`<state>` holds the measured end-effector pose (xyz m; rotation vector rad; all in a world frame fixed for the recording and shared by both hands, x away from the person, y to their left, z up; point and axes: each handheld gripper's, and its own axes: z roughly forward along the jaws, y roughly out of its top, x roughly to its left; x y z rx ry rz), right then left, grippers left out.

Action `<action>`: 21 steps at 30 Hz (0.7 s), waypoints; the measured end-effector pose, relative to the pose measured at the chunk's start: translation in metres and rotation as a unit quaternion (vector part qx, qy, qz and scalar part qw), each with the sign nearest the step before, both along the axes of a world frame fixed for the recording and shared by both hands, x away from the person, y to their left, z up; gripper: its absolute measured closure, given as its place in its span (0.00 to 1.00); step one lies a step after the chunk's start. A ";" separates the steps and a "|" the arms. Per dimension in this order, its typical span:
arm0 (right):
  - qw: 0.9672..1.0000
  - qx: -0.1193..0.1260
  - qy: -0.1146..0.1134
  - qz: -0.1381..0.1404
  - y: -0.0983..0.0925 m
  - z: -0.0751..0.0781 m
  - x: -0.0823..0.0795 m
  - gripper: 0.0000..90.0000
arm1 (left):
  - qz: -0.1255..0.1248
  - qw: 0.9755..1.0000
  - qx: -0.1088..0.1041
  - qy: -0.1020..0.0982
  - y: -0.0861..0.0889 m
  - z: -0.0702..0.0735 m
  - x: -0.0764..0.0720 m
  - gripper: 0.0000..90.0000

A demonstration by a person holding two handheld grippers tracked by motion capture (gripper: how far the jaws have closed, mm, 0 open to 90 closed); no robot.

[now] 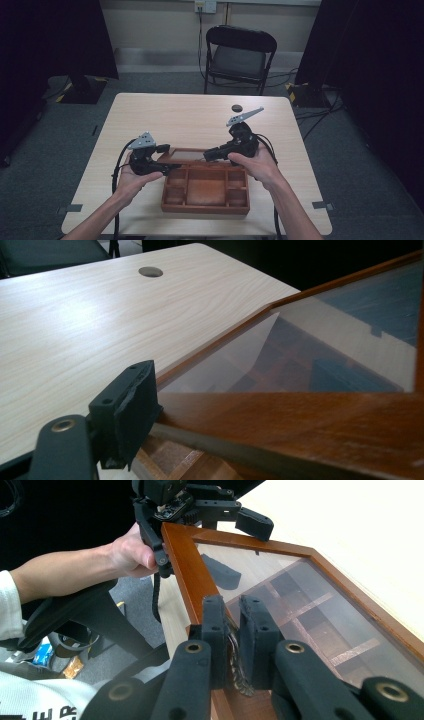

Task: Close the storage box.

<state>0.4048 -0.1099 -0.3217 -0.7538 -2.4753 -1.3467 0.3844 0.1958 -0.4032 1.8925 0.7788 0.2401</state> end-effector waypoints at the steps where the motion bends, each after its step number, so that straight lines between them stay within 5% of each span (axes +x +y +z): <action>1: 1.000 0.000 0.000 0.001 0.000 0.000 0.000 0.92 | 0.002 1.000 0.003 0.000 0.001 -0.001 0.000 0.22; 8: 1.000 -0.001 -0.004 0.002 -0.001 0.000 0.000 0.92 | 0.020 1.000 0.020 0.013 0.019 -0.007 0.002 0.21; 11: 1.000 -0.004 -0.004 0.002 0.000 0.000 -0.002 0.92 | 0.019 0.998 0.058 0.006 0.027 -0.012 0.005 0.21; 13: 1.000 -0.004 -0.005 0.003 0.000 0.000 -0.002 0.92 | 0.036 0.998 0.049 0.024 0.037 -0.019 0.009 0.21; 21: 1.000 -0.008 -0.007 0.006 -0.001 -0.003 -0.006 0.91 | 0.087 0.995 0.043 0.036 0.062 -0.022 0.022 0.20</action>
